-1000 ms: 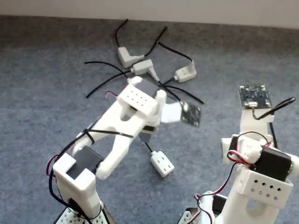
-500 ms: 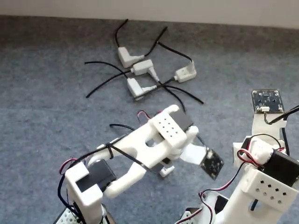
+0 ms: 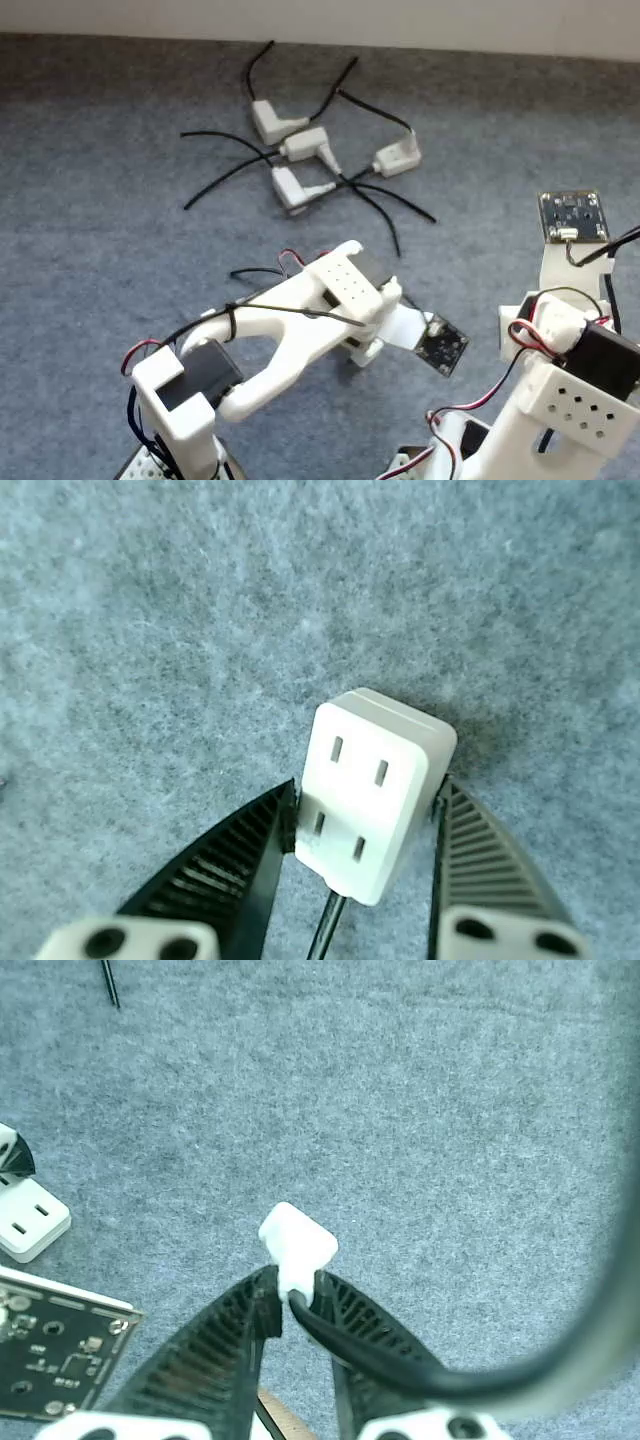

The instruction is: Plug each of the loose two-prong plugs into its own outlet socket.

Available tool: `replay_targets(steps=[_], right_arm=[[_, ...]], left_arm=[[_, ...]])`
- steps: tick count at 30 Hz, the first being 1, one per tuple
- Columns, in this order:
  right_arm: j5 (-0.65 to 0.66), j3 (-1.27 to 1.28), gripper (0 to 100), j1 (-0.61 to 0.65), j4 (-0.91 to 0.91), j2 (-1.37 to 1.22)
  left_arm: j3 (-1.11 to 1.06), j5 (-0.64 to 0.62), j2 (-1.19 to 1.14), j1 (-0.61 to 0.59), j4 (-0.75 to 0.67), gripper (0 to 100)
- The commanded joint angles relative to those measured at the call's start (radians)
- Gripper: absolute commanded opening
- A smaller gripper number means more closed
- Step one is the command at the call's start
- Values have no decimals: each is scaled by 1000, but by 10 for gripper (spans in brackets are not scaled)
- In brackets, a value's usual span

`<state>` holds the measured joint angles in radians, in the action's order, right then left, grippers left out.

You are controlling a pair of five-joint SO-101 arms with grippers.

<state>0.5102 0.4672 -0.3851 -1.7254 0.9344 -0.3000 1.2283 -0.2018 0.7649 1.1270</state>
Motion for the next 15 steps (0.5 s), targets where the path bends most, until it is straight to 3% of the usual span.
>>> replay_targets(steps=[1, 12, 15], right_arm=[[6, -2, 15, -10, -35, 5], [6, -1, 15, -10, -35, 5], [6, -1, 15, -10, -35, 5]], left_arm=[[2, 3, 41, 1, -21, 216], [-7, 0, 30, -4, -23, 213], [4, -92, 39, -54, -29, 213]])
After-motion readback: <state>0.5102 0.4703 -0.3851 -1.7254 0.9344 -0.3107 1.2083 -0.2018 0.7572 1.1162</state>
